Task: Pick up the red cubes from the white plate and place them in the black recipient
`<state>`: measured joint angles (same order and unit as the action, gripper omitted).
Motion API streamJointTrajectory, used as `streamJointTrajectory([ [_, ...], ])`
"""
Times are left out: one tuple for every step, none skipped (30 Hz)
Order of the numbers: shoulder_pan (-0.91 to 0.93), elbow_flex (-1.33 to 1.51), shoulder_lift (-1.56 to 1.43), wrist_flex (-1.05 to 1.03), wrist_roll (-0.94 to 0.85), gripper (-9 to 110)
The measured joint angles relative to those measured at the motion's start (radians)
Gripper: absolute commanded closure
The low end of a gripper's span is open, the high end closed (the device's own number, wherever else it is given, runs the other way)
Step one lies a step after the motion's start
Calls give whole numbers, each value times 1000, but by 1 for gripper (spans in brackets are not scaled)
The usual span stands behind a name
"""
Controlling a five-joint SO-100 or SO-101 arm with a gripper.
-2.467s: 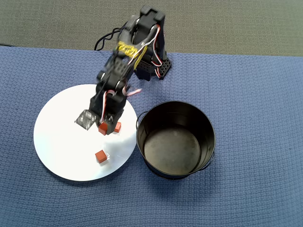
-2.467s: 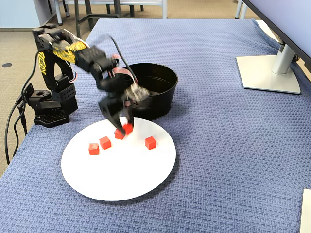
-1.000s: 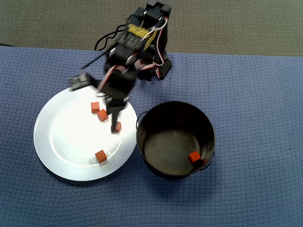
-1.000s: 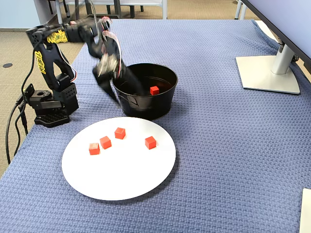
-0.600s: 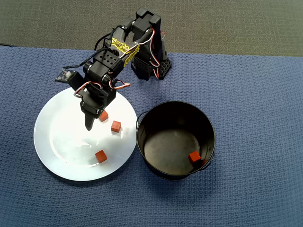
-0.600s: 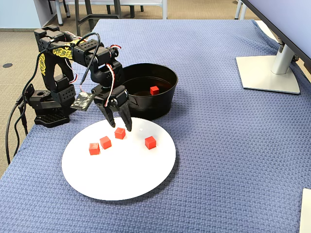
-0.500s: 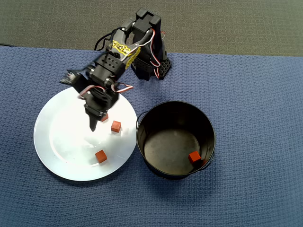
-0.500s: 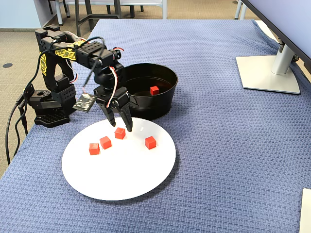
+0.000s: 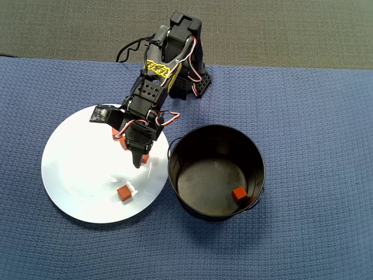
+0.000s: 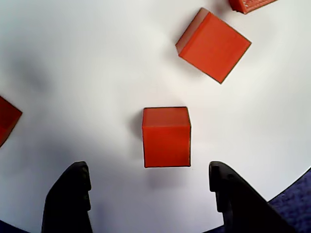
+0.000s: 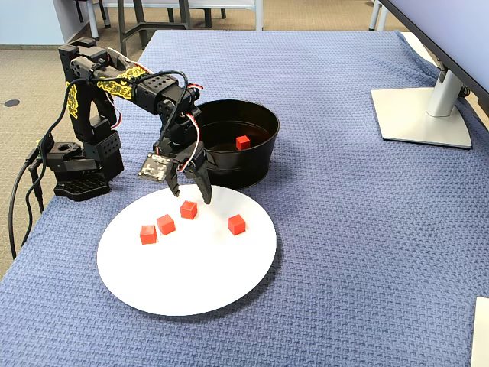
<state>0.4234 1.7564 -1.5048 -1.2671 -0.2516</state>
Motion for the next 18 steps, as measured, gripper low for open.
streamJointTrajectory([
  [0, 0, 0, 0, -18, 76],
  [2, 0, 0, 0, -40, 76],
  [2, 0, 0, 0, -61, 76],
  [3, 0, 2, 0, -81, 76],
  [3, 0, 9, 0, -100, 76],
  [3, 0, 17, 0, -120, 76],
  [3, 0, 25, 0, -132, 76],
  [3, 0, 32, 5, -144, 76],
  [3, 0, 38, 9, -153, 76],
  [3, 0, 46, 15, -161, 76],
  [3, 0, 55, 20, -166, 76],
  [6, 0, 63, 25, -173, 76],
  [9, 0, 69, 28, -178, 76],
  [17, 0, 74, 28, -183, 76],
  [23, 0, 74, 28, -186, 76],
  [28, 0, 78, 28, -190, 76],
  [29, 0, 86, 28, -201, 77],
  [29, 0, 92, 31, -212, 77],
])
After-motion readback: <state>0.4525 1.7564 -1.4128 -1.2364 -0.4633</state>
